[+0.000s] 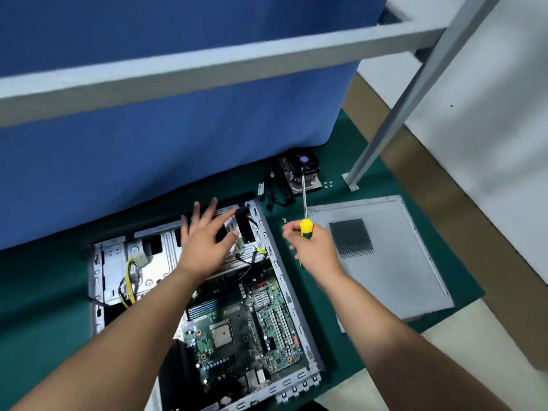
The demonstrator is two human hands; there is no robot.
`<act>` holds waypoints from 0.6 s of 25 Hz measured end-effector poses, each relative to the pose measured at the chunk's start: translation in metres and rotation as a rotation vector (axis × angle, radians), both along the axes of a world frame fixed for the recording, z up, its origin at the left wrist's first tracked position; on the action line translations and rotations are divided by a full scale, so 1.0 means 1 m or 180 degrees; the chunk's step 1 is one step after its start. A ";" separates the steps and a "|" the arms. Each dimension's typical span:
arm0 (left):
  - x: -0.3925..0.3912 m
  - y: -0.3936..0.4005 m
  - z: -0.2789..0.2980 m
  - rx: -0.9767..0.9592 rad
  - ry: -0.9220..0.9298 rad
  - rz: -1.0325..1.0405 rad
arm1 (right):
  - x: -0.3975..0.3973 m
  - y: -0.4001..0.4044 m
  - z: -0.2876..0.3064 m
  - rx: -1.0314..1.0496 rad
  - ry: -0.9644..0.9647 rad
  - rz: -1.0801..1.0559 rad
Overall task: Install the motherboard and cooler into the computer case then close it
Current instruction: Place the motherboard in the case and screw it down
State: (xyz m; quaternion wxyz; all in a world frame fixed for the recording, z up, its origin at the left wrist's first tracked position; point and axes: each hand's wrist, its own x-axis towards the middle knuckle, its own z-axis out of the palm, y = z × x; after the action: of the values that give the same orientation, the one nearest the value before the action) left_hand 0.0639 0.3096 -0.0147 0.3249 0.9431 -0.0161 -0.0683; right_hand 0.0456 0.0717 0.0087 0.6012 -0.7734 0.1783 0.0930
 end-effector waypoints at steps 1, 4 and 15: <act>-0.010 -0.004 0.010 -0.0485 -0.0033 0.0064 | -0.011 0.006 0.012 0.0153 0.0044 0.0054; -0.058 -0.021 0.031 -0.1655 0.0210 0.0126 | -0.041 0.027 0.033 0.0370 0.0200 0.0206; -0.141 0.014 0.053 -0.3023 0.0734 0.0465 | -0.098 0.070 0.050 0.0968 0.0842 0.0409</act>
State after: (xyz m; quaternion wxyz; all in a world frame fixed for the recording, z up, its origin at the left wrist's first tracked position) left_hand -0.0770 0.3234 0.0382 0.7225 0.6758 0.0568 -0.1344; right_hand -0.0522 0.1420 0.0584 0.6751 -0.6646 0.1899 0.2578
